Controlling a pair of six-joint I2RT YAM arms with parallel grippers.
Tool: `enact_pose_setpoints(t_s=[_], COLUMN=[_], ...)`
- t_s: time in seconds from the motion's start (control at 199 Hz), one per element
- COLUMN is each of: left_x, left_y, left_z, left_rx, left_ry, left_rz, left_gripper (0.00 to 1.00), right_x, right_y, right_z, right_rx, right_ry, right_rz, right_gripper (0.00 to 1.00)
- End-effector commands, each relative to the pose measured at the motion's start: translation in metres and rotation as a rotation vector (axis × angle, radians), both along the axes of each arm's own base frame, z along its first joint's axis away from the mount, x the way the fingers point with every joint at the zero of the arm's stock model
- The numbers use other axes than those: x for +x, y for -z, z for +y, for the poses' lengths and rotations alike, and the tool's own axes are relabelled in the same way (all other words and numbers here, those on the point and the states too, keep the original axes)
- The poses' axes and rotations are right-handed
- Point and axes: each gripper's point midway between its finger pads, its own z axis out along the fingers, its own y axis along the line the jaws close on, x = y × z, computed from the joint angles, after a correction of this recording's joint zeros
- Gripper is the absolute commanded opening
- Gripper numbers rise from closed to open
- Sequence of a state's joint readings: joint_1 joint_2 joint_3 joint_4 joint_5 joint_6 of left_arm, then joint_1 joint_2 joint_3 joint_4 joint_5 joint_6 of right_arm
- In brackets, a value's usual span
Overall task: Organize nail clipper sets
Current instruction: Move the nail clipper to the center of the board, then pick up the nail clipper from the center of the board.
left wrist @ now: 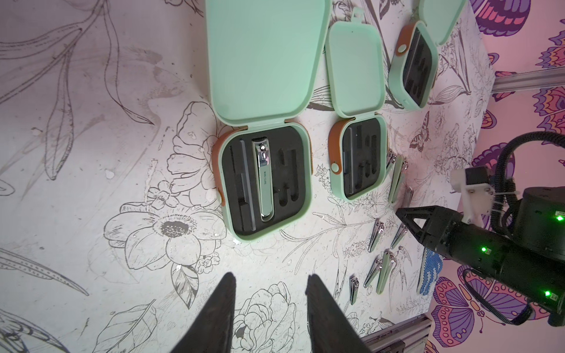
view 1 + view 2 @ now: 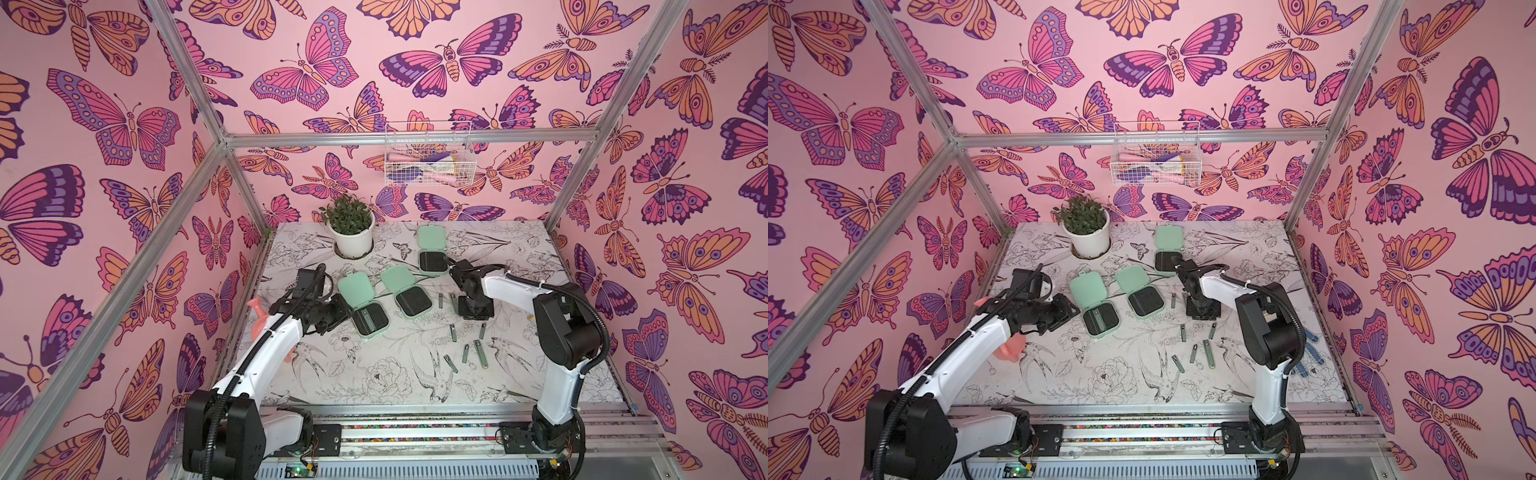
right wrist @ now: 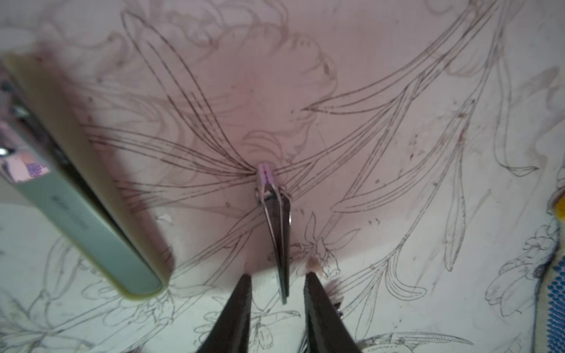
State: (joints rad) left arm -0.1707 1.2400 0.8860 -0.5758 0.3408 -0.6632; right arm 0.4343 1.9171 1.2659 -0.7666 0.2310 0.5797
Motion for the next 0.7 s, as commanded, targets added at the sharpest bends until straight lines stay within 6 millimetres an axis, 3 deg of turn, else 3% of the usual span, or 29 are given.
enact_pose_setpoints(t_s=[0.0,0.342,0.699], left_x=[0.002,0.003,0.005], left_y=[-0.007,-0.008,-0.014], left_z=[-0.003,-0.005,-0.017], left_rx=[-0.009,-0.007,-0.016], left_ry=[0.010,0.014,0.051], left_rz=[-0.018,-0.018,-0.027], left_gripper=[0.41,0.41,0.42], right_x=[0.003,0.003,-0.006], right_y=[-0.005,0.008,0.019], right_z=[0.004,-0.013,-0.013], right_rx=[0.036,0.049,0.082], right_ry=[0.017,0.062,0.049], right_rz=[-0.026,-0.013,-0.003], right_gripper=[0.32,0.26,0.00])
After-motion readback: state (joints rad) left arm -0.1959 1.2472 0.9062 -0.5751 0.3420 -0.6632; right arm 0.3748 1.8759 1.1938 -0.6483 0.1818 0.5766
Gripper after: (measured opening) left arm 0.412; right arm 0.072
